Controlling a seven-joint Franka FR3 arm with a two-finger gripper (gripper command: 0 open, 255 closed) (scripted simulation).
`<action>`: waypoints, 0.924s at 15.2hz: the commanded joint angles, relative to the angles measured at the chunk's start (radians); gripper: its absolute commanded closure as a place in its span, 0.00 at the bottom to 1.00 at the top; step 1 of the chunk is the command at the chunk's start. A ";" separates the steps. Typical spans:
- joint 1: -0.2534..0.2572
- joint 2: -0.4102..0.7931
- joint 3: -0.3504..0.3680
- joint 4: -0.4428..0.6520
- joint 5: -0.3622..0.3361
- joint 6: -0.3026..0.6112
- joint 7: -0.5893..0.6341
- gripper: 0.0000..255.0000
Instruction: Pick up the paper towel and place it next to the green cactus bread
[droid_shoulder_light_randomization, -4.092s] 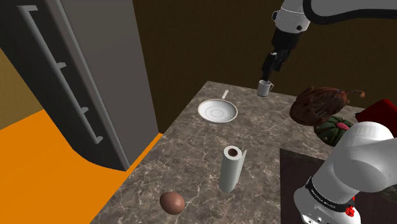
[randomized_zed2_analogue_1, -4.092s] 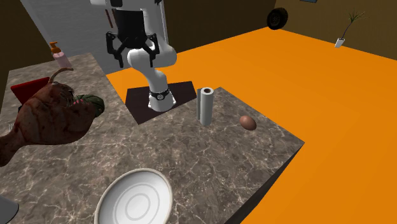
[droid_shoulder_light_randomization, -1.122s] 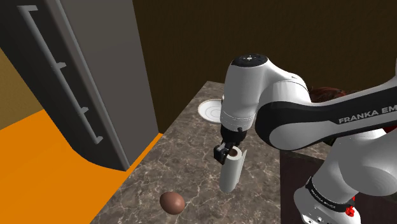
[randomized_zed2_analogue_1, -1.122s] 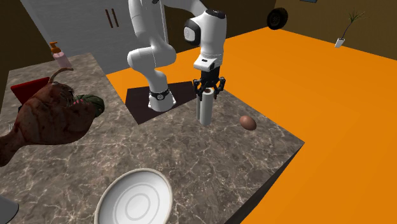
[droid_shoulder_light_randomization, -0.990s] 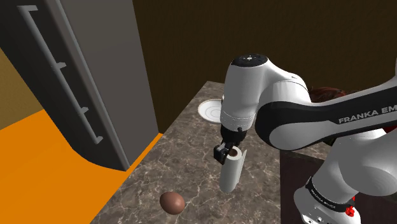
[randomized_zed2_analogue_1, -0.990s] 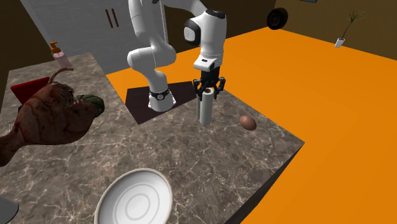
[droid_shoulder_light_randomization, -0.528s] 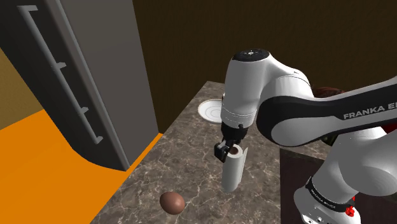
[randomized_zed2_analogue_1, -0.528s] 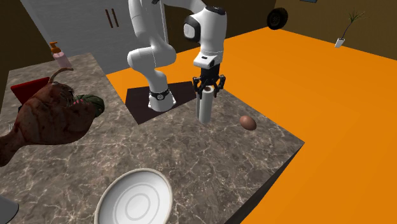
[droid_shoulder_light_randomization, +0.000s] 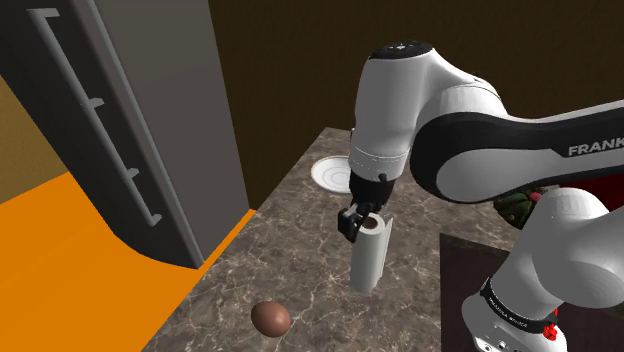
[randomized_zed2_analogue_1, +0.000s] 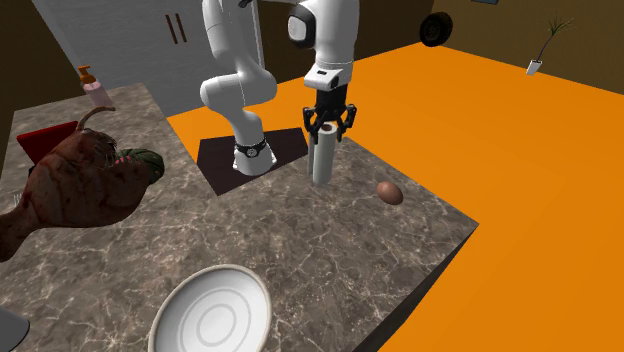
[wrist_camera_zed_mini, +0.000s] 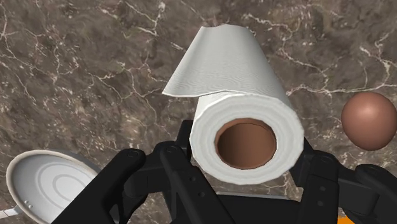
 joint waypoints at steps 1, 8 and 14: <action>-0.001 -0.008 -0.007 0.023 -0.004 -0.031 -0.001 1.00; -0.006 -0.023 -0.029 0.105 -0.018 -0.128 -0.005 1.00; -0.011 -0.025 -0.045 0.183 -0.030 -0.209 -0.007 1.00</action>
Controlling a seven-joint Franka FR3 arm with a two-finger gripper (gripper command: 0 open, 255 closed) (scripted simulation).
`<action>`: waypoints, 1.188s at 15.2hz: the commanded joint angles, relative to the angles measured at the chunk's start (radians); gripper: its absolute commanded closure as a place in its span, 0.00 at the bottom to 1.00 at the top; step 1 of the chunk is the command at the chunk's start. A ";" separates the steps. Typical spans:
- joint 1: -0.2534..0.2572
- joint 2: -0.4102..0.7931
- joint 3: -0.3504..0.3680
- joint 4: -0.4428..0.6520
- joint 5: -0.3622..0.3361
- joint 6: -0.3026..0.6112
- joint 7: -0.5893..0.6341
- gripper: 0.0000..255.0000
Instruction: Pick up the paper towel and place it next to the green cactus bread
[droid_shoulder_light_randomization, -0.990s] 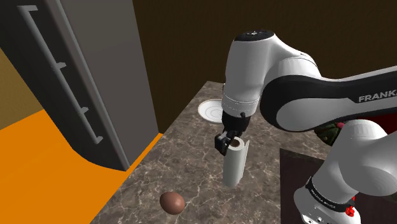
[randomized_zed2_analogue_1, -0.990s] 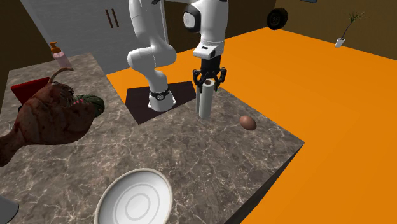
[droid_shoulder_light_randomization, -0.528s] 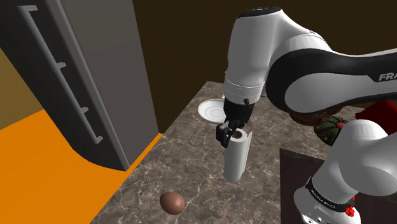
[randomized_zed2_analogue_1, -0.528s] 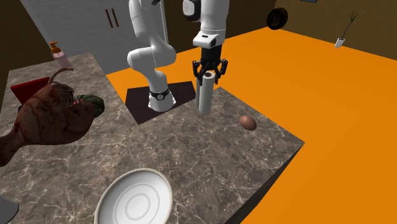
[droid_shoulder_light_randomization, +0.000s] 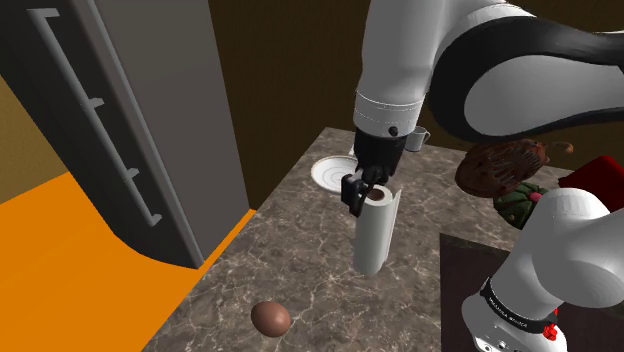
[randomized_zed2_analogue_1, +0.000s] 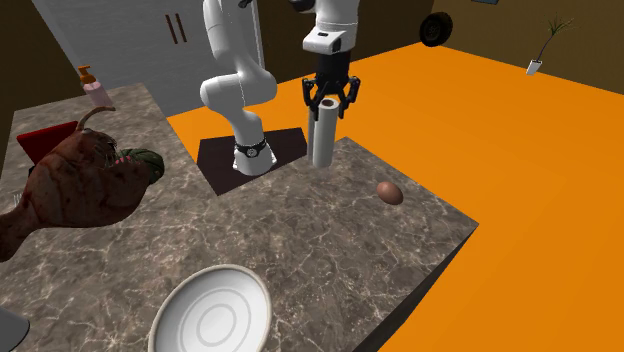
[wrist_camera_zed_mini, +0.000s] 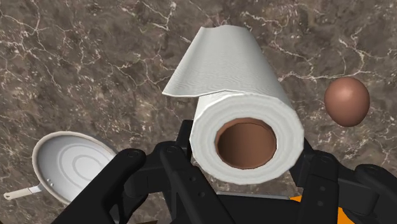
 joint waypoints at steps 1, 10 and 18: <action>-0.002 0.002 -0.005 0.027 -0.004 -0.026 -0.001 1.00; -0.013 0.016 -0.024 0.156 -0.022 -0.142 -0.001 1.00; -0.023 0.043 -0.035 0.283 -0.037 -0.242 0.000 1.00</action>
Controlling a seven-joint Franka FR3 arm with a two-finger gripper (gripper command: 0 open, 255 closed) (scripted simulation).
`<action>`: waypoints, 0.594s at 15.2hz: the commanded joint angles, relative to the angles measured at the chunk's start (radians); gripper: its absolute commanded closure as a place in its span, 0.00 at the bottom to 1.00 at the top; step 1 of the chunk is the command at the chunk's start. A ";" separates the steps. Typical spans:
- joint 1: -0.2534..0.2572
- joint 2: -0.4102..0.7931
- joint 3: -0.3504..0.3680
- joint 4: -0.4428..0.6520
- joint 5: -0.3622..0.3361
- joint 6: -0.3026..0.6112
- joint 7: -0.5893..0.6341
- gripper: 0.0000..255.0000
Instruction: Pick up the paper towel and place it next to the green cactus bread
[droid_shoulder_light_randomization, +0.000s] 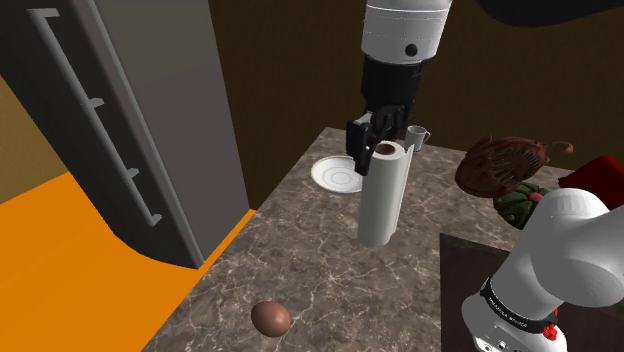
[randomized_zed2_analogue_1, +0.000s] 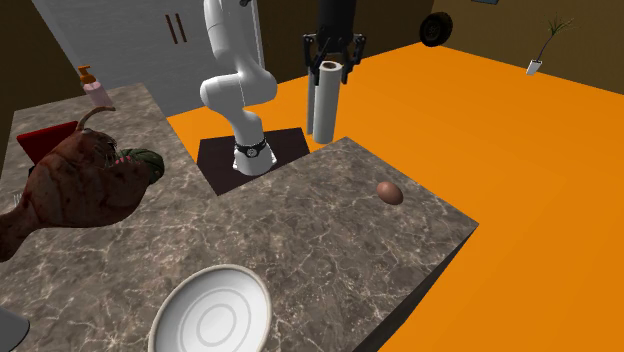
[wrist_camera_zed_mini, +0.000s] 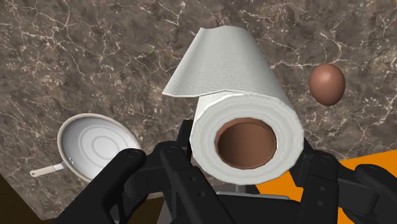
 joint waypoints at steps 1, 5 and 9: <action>-0.004 0.010 -0.004 0.037 -0.005 -0.027 -0.001 1.00; -0.009 0.029 -0.007 0.105 -0.012 -0.077 0.001 1.00; -0.015 0.052 -0.009 0.178 -0.020 -0.127 0.004 1.00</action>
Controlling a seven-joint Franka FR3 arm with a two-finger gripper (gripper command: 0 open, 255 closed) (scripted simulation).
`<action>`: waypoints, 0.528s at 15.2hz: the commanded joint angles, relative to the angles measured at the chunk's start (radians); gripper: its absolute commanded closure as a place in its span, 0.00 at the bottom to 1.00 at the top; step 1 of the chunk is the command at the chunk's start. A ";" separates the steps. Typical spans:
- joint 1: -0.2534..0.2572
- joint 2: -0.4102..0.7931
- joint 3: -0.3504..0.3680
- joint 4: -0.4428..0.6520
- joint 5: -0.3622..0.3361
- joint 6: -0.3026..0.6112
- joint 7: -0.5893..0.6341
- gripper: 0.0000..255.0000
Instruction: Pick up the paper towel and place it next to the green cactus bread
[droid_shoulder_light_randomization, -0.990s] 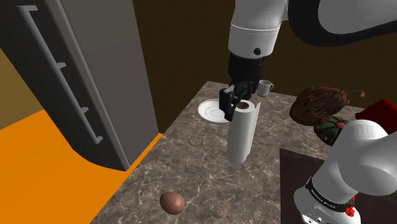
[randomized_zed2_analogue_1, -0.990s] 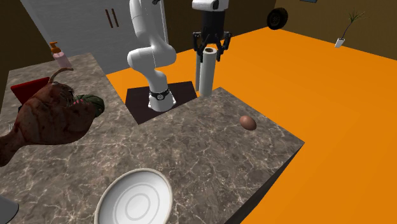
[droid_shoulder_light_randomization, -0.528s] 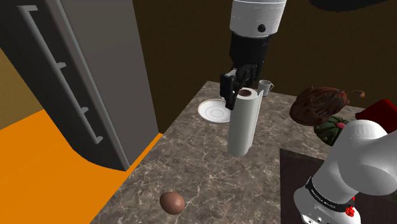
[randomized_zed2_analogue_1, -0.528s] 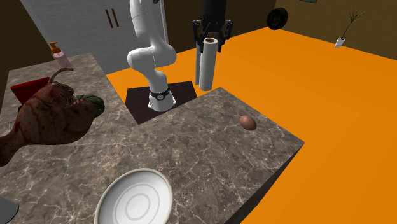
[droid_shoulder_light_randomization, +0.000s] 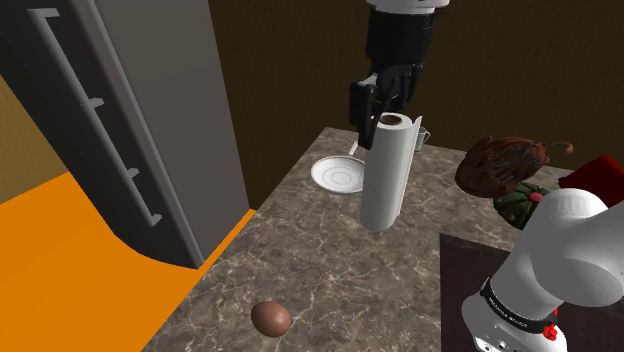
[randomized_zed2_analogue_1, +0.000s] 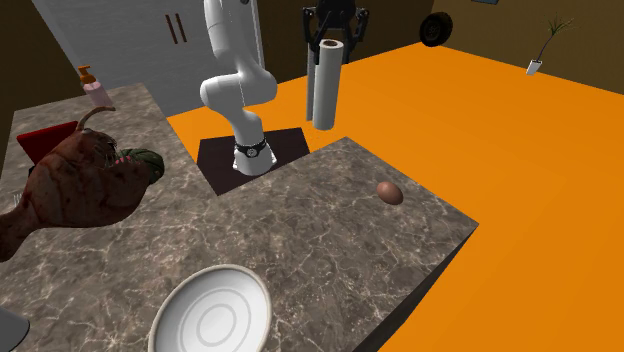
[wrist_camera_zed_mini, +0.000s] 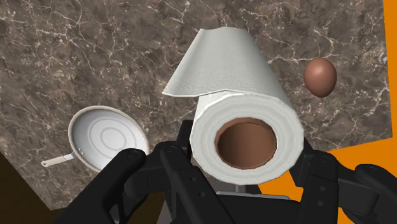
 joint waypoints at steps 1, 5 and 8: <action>-0.003 0.012 0.000 0.039 -0.003 -0.027 0.003 1.00; -0.001 -0.062 -0.068 -0.015 -0.017 -0.052 -0.067 1.00; -0.001 -0.132 -0.135 -0.072 -0.041 -0.070 -0.135 1.00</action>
